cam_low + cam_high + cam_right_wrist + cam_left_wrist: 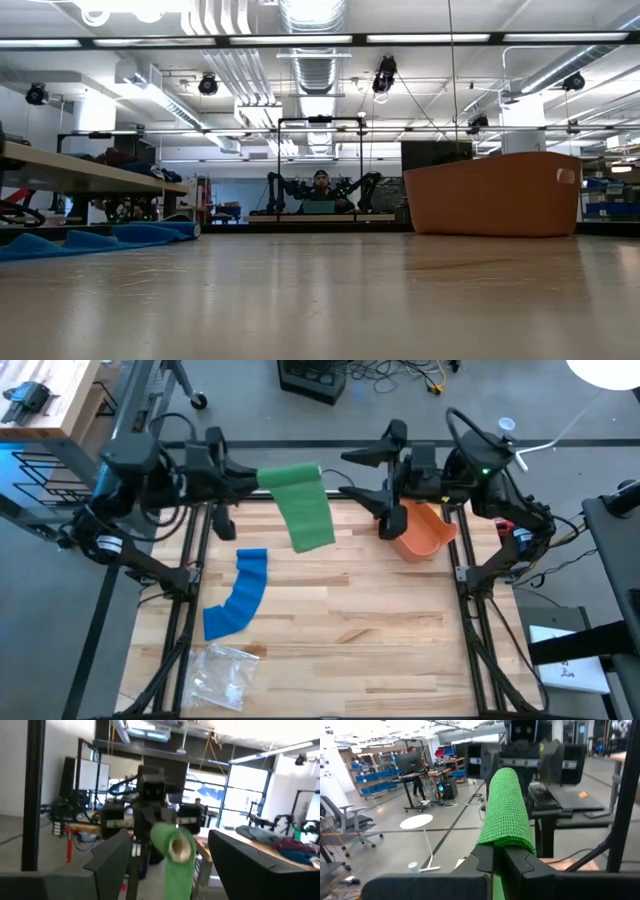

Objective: Roll bandage
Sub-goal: Roll the green bandage

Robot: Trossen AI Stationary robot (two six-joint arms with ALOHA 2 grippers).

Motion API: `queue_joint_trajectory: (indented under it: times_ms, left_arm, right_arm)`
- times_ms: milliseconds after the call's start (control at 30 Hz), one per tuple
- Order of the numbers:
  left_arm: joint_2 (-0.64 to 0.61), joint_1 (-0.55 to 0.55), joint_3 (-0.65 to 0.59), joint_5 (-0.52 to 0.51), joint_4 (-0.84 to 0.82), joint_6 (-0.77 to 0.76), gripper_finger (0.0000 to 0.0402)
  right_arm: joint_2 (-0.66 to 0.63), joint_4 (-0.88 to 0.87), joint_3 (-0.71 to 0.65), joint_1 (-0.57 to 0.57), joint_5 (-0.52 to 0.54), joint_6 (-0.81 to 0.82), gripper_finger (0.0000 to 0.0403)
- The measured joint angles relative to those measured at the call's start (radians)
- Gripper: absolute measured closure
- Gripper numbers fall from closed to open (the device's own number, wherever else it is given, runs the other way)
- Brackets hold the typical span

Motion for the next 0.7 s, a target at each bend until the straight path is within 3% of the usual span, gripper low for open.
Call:
queue_joint_trajectory:
  times_ms: [700]
  left_arm:
    - [0.042, 0.0, 0.0, -0.014, 0.055, 0.059, 0.04]
  right_arm:
    - [0.01, -0.109, -0.001, -0.001, 0.002, 0.038, 0.0182]
